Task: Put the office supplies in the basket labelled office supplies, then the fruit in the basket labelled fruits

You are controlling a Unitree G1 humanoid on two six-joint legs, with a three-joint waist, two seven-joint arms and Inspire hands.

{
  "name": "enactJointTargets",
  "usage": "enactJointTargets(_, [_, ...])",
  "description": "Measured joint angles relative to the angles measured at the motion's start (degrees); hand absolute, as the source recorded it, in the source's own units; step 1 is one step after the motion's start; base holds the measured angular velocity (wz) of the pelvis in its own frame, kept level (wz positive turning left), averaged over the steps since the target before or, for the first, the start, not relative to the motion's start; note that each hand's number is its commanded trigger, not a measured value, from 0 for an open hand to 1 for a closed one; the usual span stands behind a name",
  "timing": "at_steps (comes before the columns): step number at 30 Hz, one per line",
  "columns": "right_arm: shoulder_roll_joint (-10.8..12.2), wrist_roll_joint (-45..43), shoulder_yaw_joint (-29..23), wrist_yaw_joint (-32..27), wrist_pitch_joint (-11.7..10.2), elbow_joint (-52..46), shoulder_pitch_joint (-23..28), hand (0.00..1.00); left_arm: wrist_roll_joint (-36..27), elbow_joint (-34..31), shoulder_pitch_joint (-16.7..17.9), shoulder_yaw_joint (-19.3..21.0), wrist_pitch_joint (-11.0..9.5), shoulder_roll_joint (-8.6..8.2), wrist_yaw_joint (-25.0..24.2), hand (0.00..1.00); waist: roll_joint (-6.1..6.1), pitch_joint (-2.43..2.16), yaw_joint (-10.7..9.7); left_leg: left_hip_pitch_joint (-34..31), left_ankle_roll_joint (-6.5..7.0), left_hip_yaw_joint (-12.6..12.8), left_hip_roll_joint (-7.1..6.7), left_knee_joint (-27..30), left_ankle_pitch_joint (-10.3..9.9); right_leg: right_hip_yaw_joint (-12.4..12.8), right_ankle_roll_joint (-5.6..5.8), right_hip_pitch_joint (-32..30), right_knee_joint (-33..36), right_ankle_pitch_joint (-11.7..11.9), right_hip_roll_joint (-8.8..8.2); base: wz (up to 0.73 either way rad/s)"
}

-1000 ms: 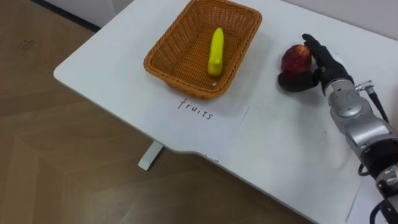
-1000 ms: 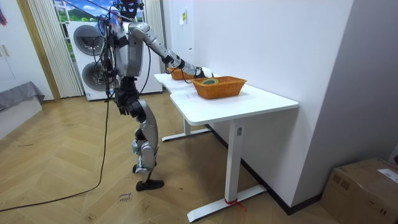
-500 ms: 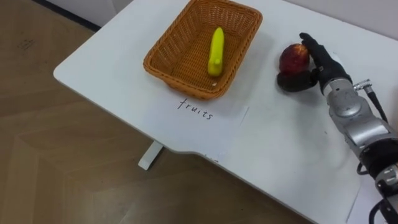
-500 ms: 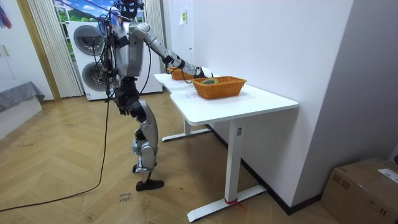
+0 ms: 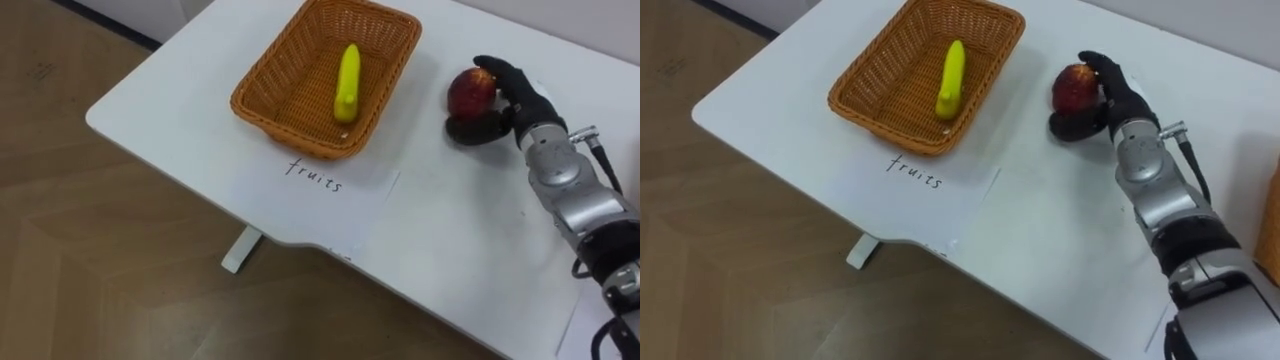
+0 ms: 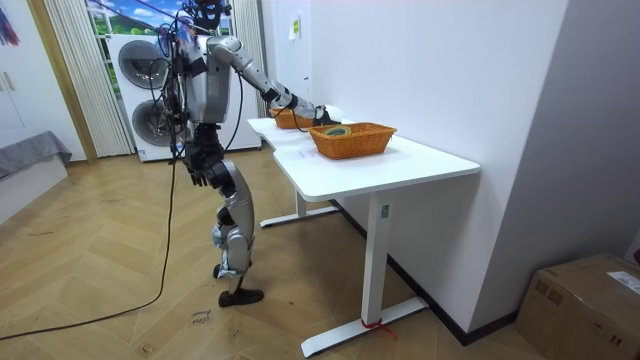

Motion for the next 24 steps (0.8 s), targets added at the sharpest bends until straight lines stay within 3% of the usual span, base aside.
enactJointTargets(6, [-0.03, -0.02, -0.74, -0.12, -0.05, 0.3, -0.8, 1.0, 0.04, 0.0, -0.11, -0.75, 0.04, 0.0, 0.03, 0.0, 0.61, 0.49, 0.02, -0.21, -0.02, 0.0, 0.01, 0.09, -0.02, -0.53, -0.04, 0.02, -0.02, -0.2, -0.12, 0.02])
enactJointTargets(11, [-0.05, 0.35, -0.72, 0.8, -0.09, 0.23, -0.81, 1.0, 0.03, 0.0, -1.07, -0.9, 0.16, 0.0, 0.03, 0.0, 0.58, 0.48, 1.26, -0.18, -0.04, 0.11, 0.05, 0.27, -0.02, -0.54, -0.1, -0.02, 0.02, -0.34, -0.08, 0.01])
enactJointTargets(24, [0.56, 1.48, -0.57, 3.2, -0.61, 0.23, -0.83, 1.0, 0.03, 0.01, -1.13, -0.91, 0.15, 0.0, 0.02, 0.0, 0.54, 0.45, 1.34, -0.15, -0.03, 0.64, 0.15, 0.8, -0.03, -0.73, -0.05, 0.34, 0.2, -0.39, -0.16, 0.0])
